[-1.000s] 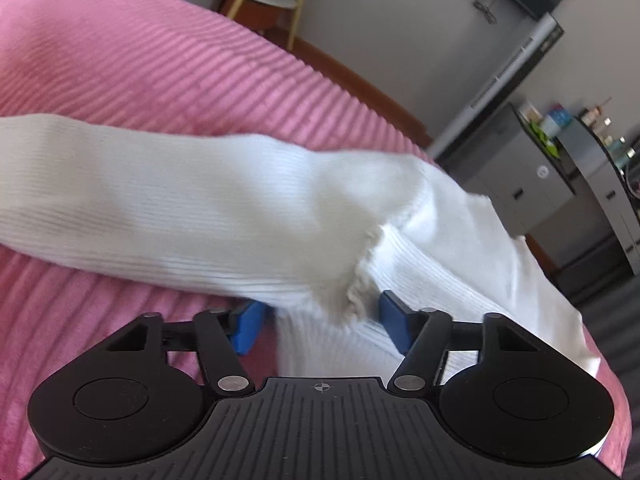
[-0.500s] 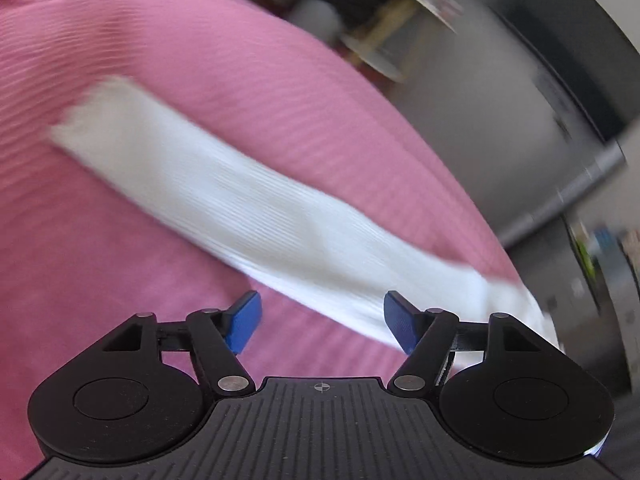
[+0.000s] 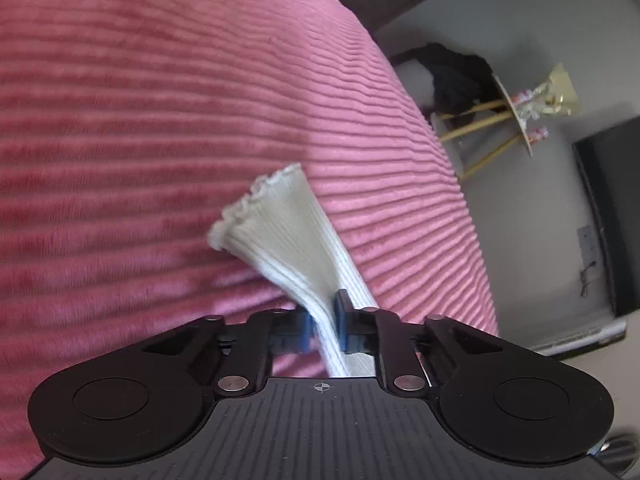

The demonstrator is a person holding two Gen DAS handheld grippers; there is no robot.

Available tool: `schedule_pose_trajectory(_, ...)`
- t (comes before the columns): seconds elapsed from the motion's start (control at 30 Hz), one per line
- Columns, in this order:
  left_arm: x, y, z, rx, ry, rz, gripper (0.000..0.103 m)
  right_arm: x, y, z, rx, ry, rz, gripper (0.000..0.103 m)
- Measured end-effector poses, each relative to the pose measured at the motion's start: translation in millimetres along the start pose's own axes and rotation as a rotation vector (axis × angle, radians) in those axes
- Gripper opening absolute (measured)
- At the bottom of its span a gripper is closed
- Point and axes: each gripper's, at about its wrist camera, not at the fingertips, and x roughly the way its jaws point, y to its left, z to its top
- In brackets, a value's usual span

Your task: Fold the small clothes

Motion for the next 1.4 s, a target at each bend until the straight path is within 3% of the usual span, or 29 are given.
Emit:
schedule_pose_trajectory(0.13,-23.2,-42.6,-14.0,0.237,-0.045,-0.067,0.009,-0.8,-5.2,1.9,0.009,-0.013,-0.001,0.016)
schedule_pose_trajectory(0.23,-51.0,-102.9,-51.4,0.45,-0.055,-0.19,0.009,2.1,-11.6,1.0,0.029,0.0,-0.014,0.016)
schedule_pose_trajectory(0.37,-83.1,-187.5,-141.9,0.736,-0.043,-0.372,0.009,2.7,-17.4,1.2,0.057,0.008,-0.016,0.016)
schedule_pose_trajectory(0.47,-88.5,-227.4,-221.5,0.887,0.028,-0.468,0.009,0.6,-24.4,4.1,0.078,0.003,-0.011,0.016)
schedule_pose_trajectory(0.53,-82.7,-239.9,-273.6,0.966,0.083,-0.478,0.01,0.4,-33.1,5.9,0.096,0.005,0.0,0.016)
schedule_pose_trajectory(0.6,-66.6,-243.0,-318.5,1.012,0.157,-0.452,0.018,2.5,-43.3,7.2,0.127,0.023,0.002,0.016)
schedule_pose_trajectory(0.63,-60.8,-238.7,-336.2,1.027,0.194,-0.427,0.038,3.6,-47.6,7.4,0.14,0.03,0.013,0.016)
schedule_pose_trajectory(0.67,-53.2,-235.1,-350.5,1.045,0.228,-0.389,0.05,4.6,-52.5,7.5,0.152,0.035,0.021,0.016)
schedule_pose_trajectory(0.7,-51.7,-228.7,-359.5,1.05,0.233,-0.353,0.05,5.0,-56.0,8.0,0.16,0.037,0.026,0.016)
schedule_pose_trajectory(0.8,-62.3,-206.3,-360.2,1.008,0.208,-0.334,0.058,6.6,-61.2,9.7,0.174,0.043,0.045,0.016)
schedule_pose_trajectory(0.87,-76.8,-186.4,-350.7,0.985,0.133,-0.312,0.07,9.1,-62.7,9.7,0.189,0.056,0.061,0.017)
schedule_pose_trajectory(0.93,-77.4,-172.5,-335.2,0.963,0.048,-0.239,0.071,10.6,-62.2,8.1,0.223,0.076,0.103,0.021)
schedule_pose_trajectory(1.03,-62.5,-162.6,-302.2,0.9,0.073,-0.198,0.071,12.9,-61.2,9.7,0.289,0.109,0.189,0.042)
schedule_pose_trajectory(1.1,-53.6,-153.8,-287.2,0.844,0.112,-0.188,0.071,17.4,-59.0,14.6,0.342,0.132,0.244,0.064)
schedule_pose_trajectory(1.23,-45.6,-139.5,-261.4,0.722,0.139,-0.176,0.071,32.1,-41.7,25.0,0.338,0.17,0.288,0.064)
schedule_pose_trajectory(1.4,-34.2,-135.5,-253.2,0.727,0.137,-0.143,0.071,66.4,-15.5,28.9,0.255,0.24,0.246,0.053)
